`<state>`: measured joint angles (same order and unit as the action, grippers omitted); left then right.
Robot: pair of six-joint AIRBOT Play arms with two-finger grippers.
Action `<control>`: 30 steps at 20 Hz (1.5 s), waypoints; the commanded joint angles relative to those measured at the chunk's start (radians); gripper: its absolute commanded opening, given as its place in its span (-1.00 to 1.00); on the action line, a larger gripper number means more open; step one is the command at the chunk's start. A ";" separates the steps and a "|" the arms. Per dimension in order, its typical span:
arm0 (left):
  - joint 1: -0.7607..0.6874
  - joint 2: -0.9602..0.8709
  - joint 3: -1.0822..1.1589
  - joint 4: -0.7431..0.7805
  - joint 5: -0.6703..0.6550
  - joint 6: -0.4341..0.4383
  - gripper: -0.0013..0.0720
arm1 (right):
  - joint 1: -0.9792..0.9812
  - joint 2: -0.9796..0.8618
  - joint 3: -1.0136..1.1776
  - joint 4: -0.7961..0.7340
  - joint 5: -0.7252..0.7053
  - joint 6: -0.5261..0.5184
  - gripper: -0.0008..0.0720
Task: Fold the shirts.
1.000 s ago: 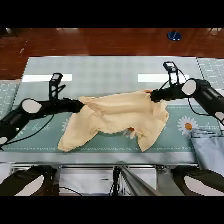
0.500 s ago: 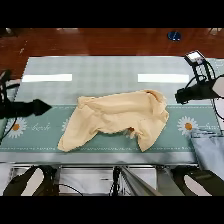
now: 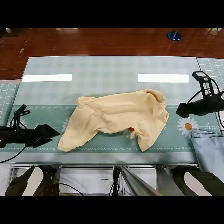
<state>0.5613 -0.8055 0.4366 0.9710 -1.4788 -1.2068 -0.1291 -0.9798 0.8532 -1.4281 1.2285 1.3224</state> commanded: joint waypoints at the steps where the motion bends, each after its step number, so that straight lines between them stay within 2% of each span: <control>1: 0.016 -0.022 -0.014 0.126 -0.069 -0.066 0.91 | -0.032 0.001 -0.018 0.055 -0.027 -0.027 0.54; 6: -0.011 -0.173 -0.014 0.137 -0.017 -0.050 0.91 | -0.032 0.001 -0.018 0.058 -0.027 -0.027 0.54; 11: -0.151 -0.347 -0.014 0.094 0.073 0.010 0.91 | -0.032 0.001 -0.018 0.057 -0.019 -0.031 0.54; 16: -0.259 -0.418 -0.013 -0.018 0.265 0.022 0.87 | -0.032 0.001 -0.018 0.058 0.020 -0.030 0.54; 17: -0.263 -0.418 -0.012 -0.019 0.303 0.005 0.68 | -0.032 0.001 -0.018 0.058 0.031 -0.030 0.54; 20: -0.262 -0.418 -0.012 -0.022 0.349 0.012 -0.68 | -0.032 0.001 -0.018 0.058 0.059 -0.029 0.53; 21: -0.262 -0.418 -0.012 -0.022 0.344 0.035 -0.90 | -0.032 0.001 -0.018 0.058 0.062 -0.028 0.53; 26: -0.262 -0.418 -0.012 -0.022 0.284 0.081 -0.91 | -0.043 -0.003 -0.018 0.067 0.056 -0.026 0.53; 30: -0.262 -0.416 -0.011 -0.030 0.263 0.099 -0.90 | -0.225 -0.079 -0.029 0.277 0.053 -0.100 0.61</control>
<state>0.2996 -1.2221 0.4240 0.9455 -1.2507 -1.1278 -0.2546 -1.0164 0.8318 -1.2861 1.2831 1.2724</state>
